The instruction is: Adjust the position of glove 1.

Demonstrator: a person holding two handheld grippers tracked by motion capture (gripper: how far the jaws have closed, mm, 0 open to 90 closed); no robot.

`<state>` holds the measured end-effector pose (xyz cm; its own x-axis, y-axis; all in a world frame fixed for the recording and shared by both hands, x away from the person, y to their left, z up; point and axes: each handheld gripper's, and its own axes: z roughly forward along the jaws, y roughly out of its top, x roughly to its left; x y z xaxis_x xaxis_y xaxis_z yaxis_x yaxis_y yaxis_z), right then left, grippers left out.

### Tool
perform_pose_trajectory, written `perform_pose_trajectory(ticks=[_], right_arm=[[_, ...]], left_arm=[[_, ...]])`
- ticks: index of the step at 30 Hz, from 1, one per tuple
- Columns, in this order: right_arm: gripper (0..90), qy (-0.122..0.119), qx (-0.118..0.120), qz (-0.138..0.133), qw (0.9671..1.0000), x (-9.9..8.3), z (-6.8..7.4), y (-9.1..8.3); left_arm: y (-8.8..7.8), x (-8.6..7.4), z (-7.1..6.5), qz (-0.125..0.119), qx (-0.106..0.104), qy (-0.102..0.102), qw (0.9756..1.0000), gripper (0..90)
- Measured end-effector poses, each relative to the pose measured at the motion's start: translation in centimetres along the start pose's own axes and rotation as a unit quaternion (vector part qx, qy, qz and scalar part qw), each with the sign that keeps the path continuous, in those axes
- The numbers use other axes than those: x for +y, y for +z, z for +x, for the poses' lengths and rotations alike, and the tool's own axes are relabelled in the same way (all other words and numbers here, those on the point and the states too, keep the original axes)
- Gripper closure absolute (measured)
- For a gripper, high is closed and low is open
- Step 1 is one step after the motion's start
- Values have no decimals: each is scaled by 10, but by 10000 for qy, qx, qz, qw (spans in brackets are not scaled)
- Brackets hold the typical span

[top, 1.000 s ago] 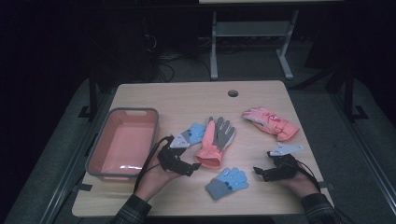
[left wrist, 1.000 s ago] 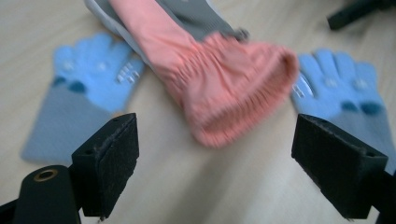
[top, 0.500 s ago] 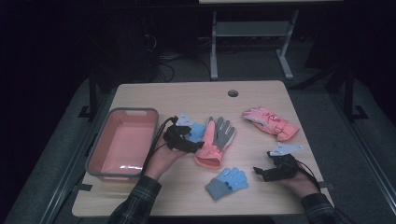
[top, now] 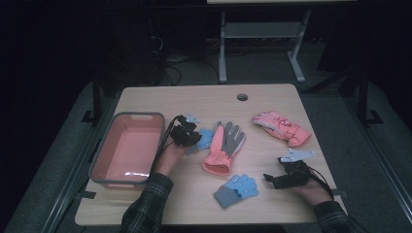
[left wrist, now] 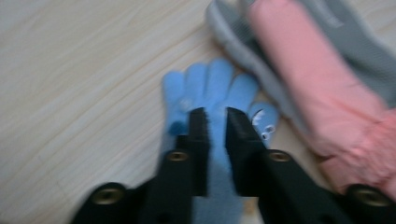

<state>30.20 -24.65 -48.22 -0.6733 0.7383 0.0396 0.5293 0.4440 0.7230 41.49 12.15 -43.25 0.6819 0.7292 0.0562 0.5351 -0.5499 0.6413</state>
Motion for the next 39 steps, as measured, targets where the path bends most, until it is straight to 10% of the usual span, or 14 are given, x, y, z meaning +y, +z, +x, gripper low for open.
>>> perform_pose_trajectory(ticks=[7,22,39], right_arm=[[122,-2,5,-3,10000,0,0,0],[122,-8,7,3,10000,0,0,0],[122,-5,6,2,10000,0,0,0]], left_arm=[[12,-6,-3,353,152,-134,9992,896],[2,-23,-24,495,-589,-237,9968,896],[10,-24,-16,209,-264,-256,9991,712]])
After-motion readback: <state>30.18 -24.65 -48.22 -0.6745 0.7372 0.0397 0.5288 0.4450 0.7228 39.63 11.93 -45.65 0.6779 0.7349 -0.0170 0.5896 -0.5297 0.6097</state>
